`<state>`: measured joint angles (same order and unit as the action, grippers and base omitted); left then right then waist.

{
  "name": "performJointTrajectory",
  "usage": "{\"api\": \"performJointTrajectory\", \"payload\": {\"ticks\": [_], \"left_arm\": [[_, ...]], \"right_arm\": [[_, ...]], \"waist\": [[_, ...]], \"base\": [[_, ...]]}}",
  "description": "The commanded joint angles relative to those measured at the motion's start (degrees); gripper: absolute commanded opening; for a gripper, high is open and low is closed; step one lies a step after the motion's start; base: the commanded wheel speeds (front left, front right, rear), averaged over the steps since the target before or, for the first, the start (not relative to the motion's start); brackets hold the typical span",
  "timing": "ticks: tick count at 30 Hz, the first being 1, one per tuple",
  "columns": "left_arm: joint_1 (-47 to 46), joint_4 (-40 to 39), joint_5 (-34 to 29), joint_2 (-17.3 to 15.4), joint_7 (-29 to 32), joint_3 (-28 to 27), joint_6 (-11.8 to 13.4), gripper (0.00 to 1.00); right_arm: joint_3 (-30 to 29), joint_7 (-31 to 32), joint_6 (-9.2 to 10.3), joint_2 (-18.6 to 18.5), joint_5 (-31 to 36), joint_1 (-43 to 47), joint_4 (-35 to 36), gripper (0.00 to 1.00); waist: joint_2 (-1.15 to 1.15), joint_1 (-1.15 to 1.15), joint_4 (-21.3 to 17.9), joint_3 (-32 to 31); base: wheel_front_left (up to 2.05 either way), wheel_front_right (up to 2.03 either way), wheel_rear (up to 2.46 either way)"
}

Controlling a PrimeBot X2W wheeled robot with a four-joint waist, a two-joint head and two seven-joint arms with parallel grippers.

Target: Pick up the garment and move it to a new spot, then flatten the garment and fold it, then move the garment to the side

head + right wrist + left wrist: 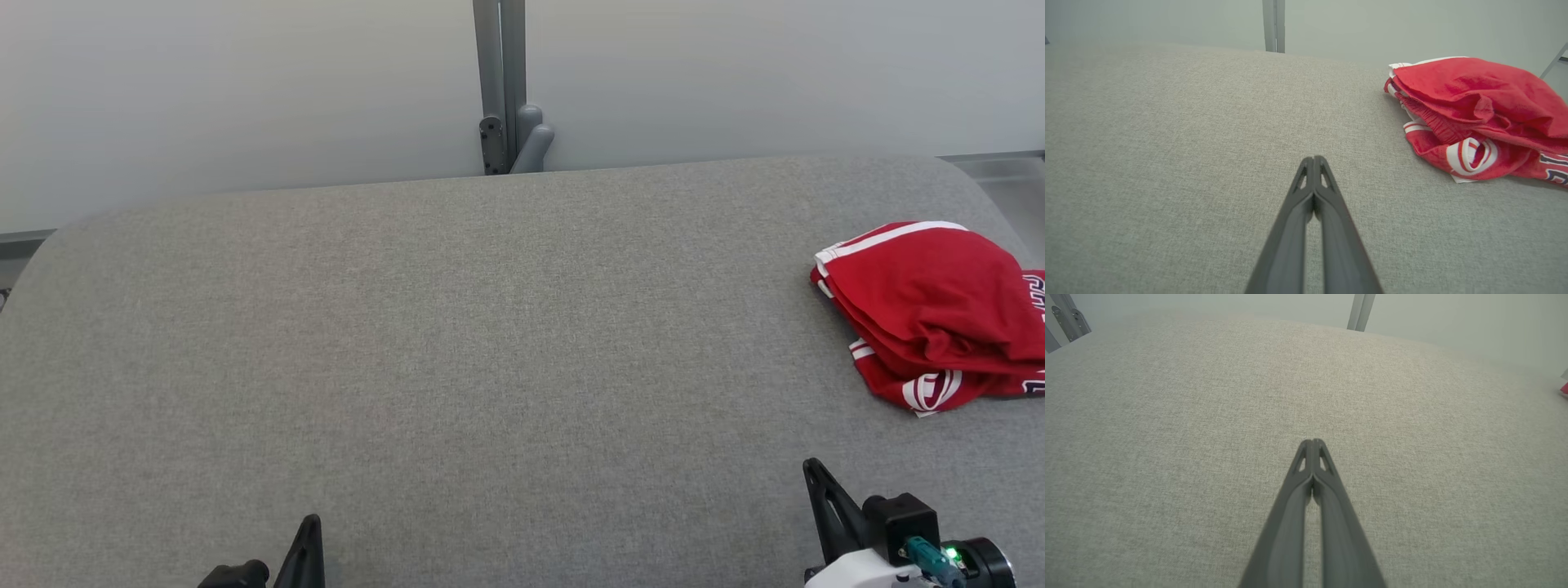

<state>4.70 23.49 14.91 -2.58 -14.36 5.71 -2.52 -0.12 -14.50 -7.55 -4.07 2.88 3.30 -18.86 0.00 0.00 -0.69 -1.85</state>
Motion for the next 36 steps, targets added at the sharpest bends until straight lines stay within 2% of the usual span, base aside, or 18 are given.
{"api": "performJointTrajectory", "payload": {"ticks": [1,8,36], "left_arm": [[-0.9,-0.8,2.8,0.0,0.7,-0.6,-0.2,0.00],[-1.9,-1.7,10.1,-0.1,2.7,-1.7,-0.7,0.00],[-5.5,-4.5,34.1,-0.2,9.0,-5.2,-2.2,0.00]], "right_arm": [[-0.7,0.9,0.00,-0.2,-3.3,-1.2,0.5,0.00],[-1.2,2.8,0.01,0.0,-12.4,-2.0,1.1,0.00],[-3.1,9.1,0.04,0.4,-41.8,-4.5,2.9,0.00]], "waist": [[0.00,0.00,0.0,0.0],[0.00,0.00,0.0,0.1],[0.00,0.00,0.2,0.6]], "base": [[0.00,0.00,0.00],[0.00,0.00,0.00],[0.00,0.00,0.00]]}}
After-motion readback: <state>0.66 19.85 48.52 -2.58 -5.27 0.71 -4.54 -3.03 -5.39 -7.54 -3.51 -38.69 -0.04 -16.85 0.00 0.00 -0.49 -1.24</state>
